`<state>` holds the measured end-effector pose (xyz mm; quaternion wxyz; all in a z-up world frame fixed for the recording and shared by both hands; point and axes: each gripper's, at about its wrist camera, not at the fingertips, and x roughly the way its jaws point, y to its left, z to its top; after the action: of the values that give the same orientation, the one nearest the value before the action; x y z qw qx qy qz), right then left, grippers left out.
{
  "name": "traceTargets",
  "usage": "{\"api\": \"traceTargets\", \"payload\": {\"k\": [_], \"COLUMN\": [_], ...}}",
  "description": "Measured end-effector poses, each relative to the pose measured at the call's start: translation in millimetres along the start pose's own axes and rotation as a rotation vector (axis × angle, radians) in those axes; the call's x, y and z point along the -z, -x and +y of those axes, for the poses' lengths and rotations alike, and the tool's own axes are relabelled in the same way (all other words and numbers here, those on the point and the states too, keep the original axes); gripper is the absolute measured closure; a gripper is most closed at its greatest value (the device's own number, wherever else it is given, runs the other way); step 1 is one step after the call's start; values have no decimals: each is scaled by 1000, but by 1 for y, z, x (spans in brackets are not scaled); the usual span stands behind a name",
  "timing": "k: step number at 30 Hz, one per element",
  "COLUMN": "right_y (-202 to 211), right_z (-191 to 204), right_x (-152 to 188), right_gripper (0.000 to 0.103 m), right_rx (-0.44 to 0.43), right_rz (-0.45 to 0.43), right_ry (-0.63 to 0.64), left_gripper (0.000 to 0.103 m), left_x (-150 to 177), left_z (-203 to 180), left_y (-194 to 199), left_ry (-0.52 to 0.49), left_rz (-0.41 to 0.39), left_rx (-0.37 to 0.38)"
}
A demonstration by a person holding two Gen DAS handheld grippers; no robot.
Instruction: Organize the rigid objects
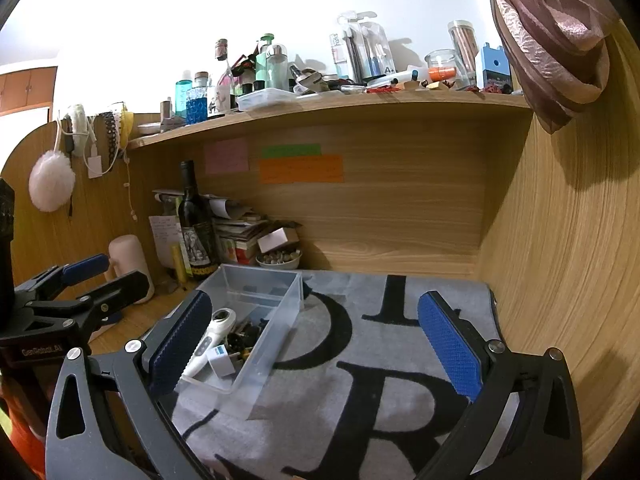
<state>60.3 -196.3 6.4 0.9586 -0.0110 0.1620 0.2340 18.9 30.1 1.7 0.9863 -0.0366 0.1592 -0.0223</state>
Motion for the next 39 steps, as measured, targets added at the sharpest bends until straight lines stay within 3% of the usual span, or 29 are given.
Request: {"api": "traceTargets", "payload": {"k": [39], "right_y": [0], "right_z": [4], "right_x": [0], "right_gripper": [0], "right_rx": [6], "right_rz": [-6], "right_ry": [4], "left_gripper": [0], "left_x": [2], "left_z": [-6], "left_y": [2], "left_ry": [-12], "left_rz": [-8], "left_rx": [5]}}
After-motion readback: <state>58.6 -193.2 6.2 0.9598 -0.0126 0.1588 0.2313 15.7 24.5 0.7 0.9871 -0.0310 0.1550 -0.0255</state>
